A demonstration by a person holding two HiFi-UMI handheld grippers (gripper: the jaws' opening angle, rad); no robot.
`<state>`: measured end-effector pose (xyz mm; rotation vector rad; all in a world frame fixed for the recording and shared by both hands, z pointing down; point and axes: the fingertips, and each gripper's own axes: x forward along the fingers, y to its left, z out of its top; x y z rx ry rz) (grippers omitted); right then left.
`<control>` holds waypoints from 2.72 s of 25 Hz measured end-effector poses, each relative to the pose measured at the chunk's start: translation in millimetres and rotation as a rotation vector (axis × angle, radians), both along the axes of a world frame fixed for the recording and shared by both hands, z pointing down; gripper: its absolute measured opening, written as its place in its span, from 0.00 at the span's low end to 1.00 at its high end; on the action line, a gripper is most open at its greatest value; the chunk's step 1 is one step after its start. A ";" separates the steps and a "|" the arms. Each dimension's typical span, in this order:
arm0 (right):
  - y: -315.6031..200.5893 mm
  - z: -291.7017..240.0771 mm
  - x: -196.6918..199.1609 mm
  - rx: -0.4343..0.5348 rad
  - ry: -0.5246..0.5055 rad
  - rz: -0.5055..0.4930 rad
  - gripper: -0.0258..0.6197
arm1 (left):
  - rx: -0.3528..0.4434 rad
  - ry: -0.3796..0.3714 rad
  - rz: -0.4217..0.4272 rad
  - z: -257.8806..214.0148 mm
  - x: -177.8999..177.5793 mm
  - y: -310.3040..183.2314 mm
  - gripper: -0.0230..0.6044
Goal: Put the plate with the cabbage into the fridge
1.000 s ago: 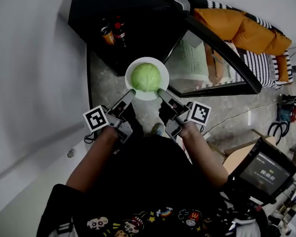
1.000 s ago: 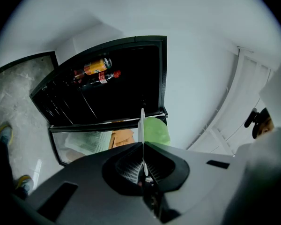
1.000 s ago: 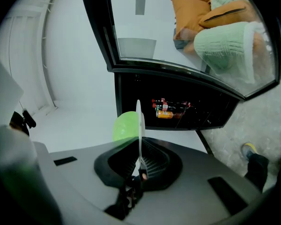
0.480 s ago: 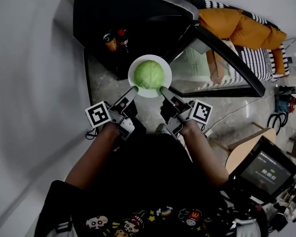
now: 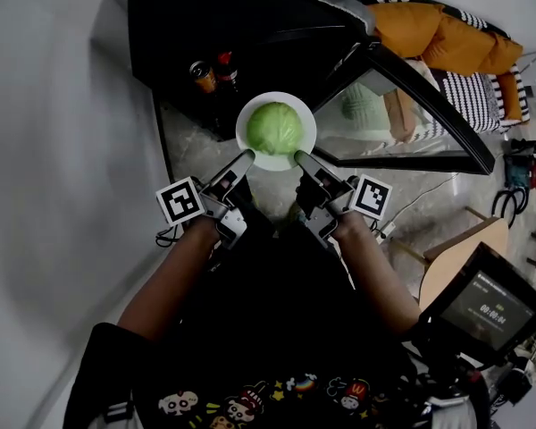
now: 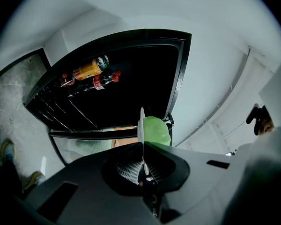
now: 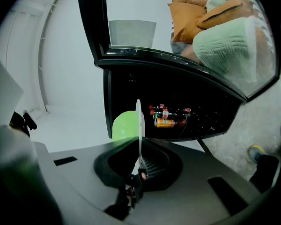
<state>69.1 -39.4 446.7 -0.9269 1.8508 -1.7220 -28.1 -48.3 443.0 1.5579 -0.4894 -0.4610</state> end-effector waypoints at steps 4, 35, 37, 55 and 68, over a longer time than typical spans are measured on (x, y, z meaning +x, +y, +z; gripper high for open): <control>-1.2 -3.6 -2.7 0.016 0.000 -0.026 0.07 | 0.005 -0.003 -0.022 -1.3 -3.3 2.2 0.05; -5.0 -6.3 -11.4 -0.032 -0.036 -0.136 0.07 | -0.038 -0.065 -0.201 -9.4 -12.5 10.6 0.05; -5.4 -11.5 -11.0 -0.032 -0.033 -0.131 0.07 | -0.036 -0.064 -0.201 -15.0 -12.5 9.8 0.05; -6.9 -11.6 -8.2 -0.119 -0.059 -0.059 0.07 | -0.119 -0.121 -0.211 -21.0 -10.8 4.0 0.05; -10.6 -18.3 -8.1 -0.122 -0.079 -0.045 0.07 | -0.132 -0.116 -0.240 -27.6 -10.6 2.0 0.05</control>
